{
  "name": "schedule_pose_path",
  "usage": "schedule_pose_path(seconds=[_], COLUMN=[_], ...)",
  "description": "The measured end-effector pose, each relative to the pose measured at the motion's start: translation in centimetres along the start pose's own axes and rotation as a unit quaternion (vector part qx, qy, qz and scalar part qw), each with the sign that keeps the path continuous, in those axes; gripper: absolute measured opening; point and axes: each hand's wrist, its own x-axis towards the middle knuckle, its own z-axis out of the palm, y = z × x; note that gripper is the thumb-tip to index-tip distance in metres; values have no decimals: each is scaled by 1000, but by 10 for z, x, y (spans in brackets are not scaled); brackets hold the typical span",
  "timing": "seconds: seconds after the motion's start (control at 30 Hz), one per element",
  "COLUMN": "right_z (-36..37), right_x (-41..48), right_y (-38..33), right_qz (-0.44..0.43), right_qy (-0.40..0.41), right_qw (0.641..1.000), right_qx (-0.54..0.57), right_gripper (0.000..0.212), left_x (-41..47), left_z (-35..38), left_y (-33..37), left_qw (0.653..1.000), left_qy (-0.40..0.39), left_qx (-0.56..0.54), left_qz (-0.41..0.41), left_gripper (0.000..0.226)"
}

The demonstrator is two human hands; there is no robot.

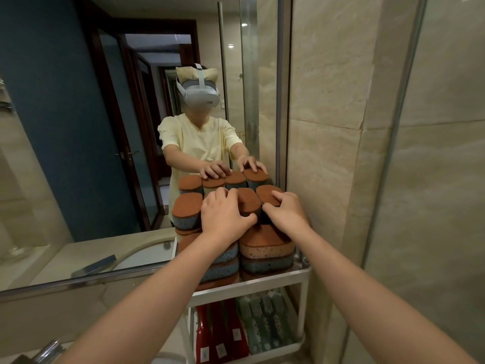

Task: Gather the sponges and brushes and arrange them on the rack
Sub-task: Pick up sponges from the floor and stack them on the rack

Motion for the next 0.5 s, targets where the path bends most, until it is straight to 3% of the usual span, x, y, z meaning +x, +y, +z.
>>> schedule_pose_path(seconds=[0.13,0.27,0.37,0.5], right_z=[-5,-4,5,36], right_x=[-7,-20,-30,-53], right_y=[-5,-22,-48,-87], right_qz=[0,-86,-144,-185], right_qy=[-2,56,53,-14], right_qw=[1000,993,979,959], right_qx=[8,52,131,214], right_gripper=[62,52,47,46], left_x=[-3,-13,-26,-52], left_z=[-3,-18,-34,-58], left_y=[-3,-9,-23,-56], left_qw=[999,989,966,918], left_qy=[-14,44,97,149], left_qx=[-27,-142,-237,-352], left_qz=[26,14,-35,-104], left_gripper=[60,53,39,23])
